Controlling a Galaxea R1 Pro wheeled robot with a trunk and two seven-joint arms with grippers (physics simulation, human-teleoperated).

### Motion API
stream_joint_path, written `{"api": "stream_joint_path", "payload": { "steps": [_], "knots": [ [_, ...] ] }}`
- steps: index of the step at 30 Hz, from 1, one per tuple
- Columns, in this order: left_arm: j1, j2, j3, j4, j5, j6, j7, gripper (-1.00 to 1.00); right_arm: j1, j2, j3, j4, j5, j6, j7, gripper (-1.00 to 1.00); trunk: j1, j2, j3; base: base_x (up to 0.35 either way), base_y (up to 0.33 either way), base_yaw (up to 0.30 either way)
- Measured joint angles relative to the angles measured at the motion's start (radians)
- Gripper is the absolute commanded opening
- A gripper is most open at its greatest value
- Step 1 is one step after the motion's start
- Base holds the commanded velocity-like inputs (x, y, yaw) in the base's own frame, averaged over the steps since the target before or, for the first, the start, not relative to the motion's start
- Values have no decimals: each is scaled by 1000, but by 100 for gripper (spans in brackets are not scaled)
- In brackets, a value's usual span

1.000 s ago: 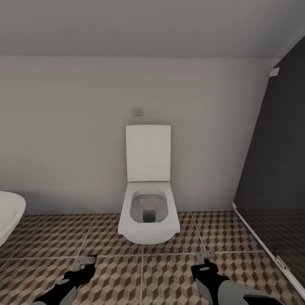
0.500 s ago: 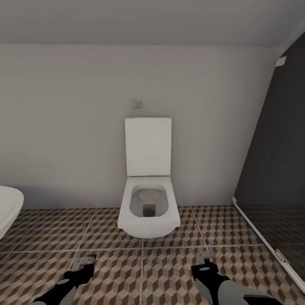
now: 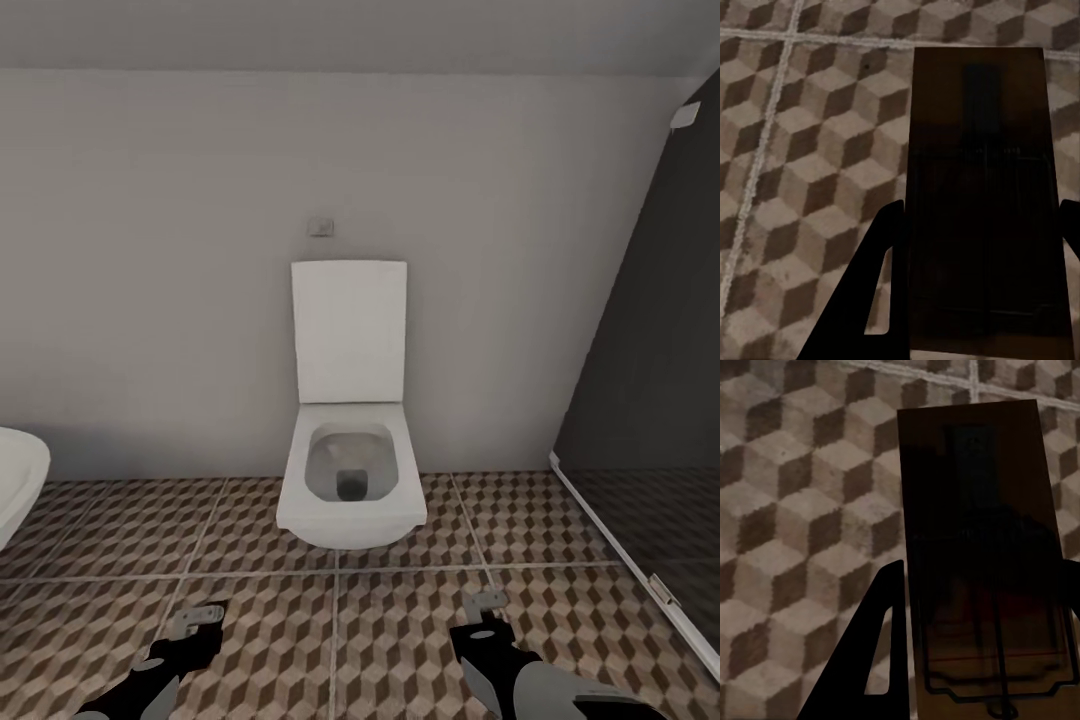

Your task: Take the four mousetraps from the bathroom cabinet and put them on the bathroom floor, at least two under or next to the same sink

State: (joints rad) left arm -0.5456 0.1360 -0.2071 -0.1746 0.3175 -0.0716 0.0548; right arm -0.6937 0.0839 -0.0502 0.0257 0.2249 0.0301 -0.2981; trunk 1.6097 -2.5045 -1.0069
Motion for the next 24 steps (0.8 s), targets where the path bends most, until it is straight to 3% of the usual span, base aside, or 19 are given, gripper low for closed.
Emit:
{"api": "stream_joint_path", "payload": {
  "steps": [6,24],
  "knots": [
    [0,0,0,0,0,-1,0,-100,0,3,1,0,1,0,0,-100,0,0,0,0,0,0],
    [0,-1,0,0,0,-1,0,-100,0,2,0,0,0,-2,0,-100,8,-4,-70,0,0,0]
  ]
}}
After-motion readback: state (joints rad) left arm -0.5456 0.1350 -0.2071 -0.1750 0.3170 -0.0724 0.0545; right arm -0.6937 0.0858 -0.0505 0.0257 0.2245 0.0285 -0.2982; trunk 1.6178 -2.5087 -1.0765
